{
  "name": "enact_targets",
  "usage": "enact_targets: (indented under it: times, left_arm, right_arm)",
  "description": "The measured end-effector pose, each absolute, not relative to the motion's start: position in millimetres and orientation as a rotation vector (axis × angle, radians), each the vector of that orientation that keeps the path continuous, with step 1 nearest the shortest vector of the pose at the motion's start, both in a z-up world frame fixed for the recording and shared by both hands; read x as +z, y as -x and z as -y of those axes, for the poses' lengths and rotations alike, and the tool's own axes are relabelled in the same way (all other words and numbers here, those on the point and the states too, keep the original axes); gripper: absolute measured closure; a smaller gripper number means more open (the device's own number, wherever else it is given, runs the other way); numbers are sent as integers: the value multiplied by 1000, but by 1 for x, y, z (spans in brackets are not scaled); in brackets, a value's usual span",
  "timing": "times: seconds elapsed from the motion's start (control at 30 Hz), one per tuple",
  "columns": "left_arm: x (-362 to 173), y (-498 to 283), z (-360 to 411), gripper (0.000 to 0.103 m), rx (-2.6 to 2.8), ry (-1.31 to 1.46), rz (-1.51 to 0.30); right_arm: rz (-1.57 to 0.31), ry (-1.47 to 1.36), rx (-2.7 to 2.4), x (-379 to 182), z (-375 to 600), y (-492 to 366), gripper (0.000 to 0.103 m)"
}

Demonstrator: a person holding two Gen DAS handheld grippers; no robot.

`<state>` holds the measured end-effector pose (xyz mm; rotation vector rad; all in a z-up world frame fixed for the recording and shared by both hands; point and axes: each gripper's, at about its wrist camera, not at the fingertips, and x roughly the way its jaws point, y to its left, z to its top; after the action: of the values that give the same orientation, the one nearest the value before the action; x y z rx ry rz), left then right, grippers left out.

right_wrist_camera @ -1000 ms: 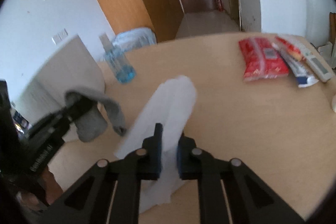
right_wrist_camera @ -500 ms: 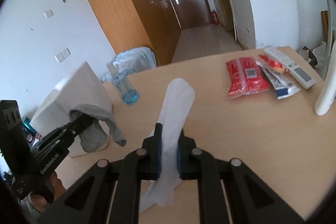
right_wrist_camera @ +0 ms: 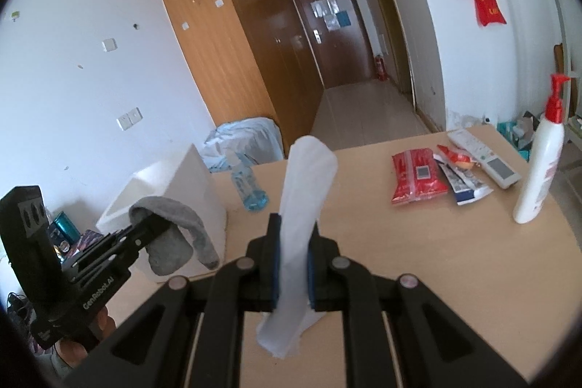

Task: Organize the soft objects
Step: 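Lift the sock with the left tool over the foam box while the right tool lifts the cloth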

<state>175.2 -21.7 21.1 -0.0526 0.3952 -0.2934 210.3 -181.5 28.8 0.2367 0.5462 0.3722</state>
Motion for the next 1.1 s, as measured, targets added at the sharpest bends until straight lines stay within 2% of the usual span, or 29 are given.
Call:
enact_targets:
  times: [0.5,1.1]
  left_arm:
    - [53,-91,33,97,-315,16,-310]
    - [62,-52,4,97,-182,11,-264]
  right_arm:
    - [-421,-225,366,59,196,-134,88]
    - [-379,-161,444,64,171,-109,88]
